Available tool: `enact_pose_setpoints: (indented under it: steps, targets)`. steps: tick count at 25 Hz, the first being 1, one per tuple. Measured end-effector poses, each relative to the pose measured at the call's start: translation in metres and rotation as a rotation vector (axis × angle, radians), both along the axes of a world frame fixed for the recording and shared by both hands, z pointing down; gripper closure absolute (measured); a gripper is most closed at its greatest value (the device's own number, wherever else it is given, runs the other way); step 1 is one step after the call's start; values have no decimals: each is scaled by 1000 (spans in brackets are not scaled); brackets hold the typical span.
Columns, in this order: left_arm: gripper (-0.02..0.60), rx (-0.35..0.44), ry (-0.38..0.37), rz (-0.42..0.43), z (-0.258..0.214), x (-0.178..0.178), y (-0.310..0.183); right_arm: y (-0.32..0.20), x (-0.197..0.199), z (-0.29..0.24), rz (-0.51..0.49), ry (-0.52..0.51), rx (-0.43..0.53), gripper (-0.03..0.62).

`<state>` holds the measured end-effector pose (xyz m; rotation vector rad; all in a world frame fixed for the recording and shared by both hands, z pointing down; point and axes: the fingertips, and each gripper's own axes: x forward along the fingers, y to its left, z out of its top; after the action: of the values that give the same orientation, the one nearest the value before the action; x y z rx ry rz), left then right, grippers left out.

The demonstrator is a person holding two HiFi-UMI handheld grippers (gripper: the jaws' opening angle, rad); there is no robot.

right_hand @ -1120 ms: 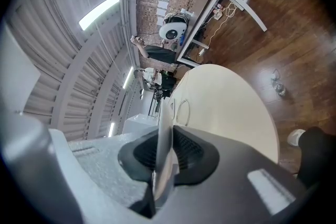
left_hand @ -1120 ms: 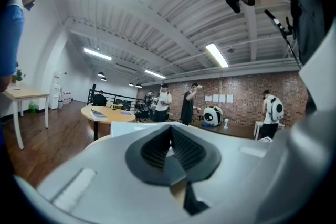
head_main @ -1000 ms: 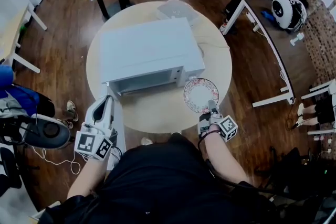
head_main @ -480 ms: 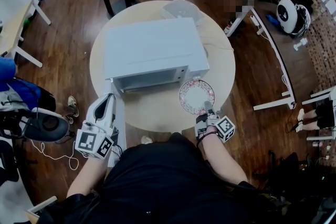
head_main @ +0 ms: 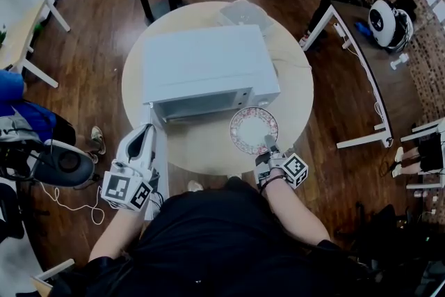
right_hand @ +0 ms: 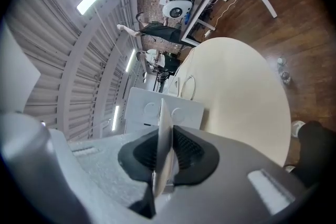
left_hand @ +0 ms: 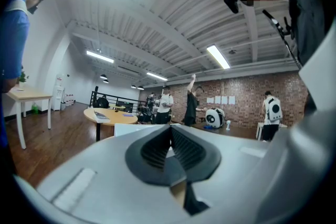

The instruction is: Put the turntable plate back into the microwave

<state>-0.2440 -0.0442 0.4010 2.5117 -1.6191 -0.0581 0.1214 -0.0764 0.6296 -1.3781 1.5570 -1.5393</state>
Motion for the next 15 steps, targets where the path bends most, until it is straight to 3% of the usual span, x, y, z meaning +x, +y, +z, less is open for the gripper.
enact_pose_setpoints:
  steps: [15]
  targets:
    - [578, 8, 0, -2, -3, 3, -2, -7, -23, -8, -95, 11, 27, 562]
